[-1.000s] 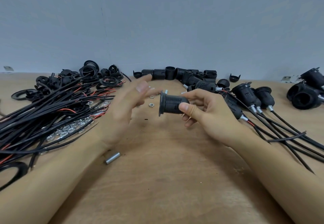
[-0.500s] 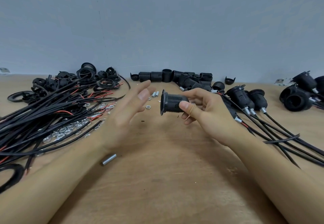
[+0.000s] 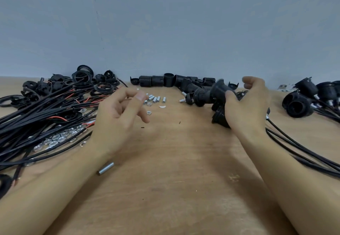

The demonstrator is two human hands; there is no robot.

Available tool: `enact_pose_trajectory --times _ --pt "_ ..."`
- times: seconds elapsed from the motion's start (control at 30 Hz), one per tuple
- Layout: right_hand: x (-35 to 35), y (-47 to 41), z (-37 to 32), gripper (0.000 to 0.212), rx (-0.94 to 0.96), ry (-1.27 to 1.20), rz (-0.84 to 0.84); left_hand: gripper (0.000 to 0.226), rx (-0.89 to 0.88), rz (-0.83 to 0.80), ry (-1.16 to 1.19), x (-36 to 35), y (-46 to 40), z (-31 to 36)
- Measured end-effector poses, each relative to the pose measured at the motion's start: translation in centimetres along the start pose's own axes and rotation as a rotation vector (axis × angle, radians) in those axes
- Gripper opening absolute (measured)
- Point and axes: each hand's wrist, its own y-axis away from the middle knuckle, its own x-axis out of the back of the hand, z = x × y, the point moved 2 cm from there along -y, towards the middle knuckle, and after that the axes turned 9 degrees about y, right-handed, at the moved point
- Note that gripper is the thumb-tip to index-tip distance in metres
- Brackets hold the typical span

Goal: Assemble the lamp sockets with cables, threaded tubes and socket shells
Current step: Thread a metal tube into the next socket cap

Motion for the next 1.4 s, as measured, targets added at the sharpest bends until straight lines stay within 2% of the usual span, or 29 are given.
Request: enact_pose_trajectory --times 0.1,0.23,0.3,0.4,0.5,0.6,0.77,0.9,1.03,1.17,1.3,1.4 --pt "-0.5 -0.1 0.4 0.042 0.003 0.129 -0.040 0.009 0.022 -0.017 -0.170 0.2 -0.1 -0.6" --pt "-1.0 0.2 0.4 0.045 -0.052 0.041 -0.134 0.012 0.018 -0.086 -0.407 0.5 0.1 -1.0" --pt "-0.7 0.5 0.1 0.047 0.046 0.065 -0.037 0.009 0.018 -0.087 -0.474 0.8 -0.1 -1.1" --pt "-0.4 1.4 -1.0 0.045 0.247 0.006 0.084 0.005 0.000 -0.074 -0.719 1.7 -0.7 -1.2" --pt "-0.7 2.6 -1.9 0.040 0.406 -0.088 0.073 0.016 0.085 -0.045 -0.971 3.1 -1.3 -1.7" --pt "-1.5 3.5 -2.4 0.034 0.510 -0.120 -0.025 0.025 0.237 -0.119 -1.089 3.5 -1.3 -2.2" --pt "-2.5 4.1 -2.5 0.024 0.569 -0.160 -0.163 0.028 0.244 -0.127 -1.019 3.7 -1.6 -2.5" --pt "-3.4 4.4 -2.4 0.025 0.608 -0.146 -0.260 0.053 0.191 -0.345 -0.994 2.9 -1.4 -2.8" --pt "-3.8 4.6 -2.3 0.025 0.616 -0.137 -0.338 0.039 0.063 -0.310 -0.919 2.8 -1.5 -2.9" --pt "-3.7 4.7 -2.5 0.023 0.600 -0.130 -0.405 0.030 0.049 -0.320 -0.576 2.4 -1.3 -2.0" --pt "-3.7 5.3 -2.6 0.017 0.663 -0.048 -0.528 0.028 -0.028 -0.334 -0.614 2.4 -1.1 -1.1" --pt "-3.6 5.7 -2.7 0.016 0.707 -0.012 -0.589 0.025 -0.002 -0.455 -0.613 2.5 -1.0 -1.0"
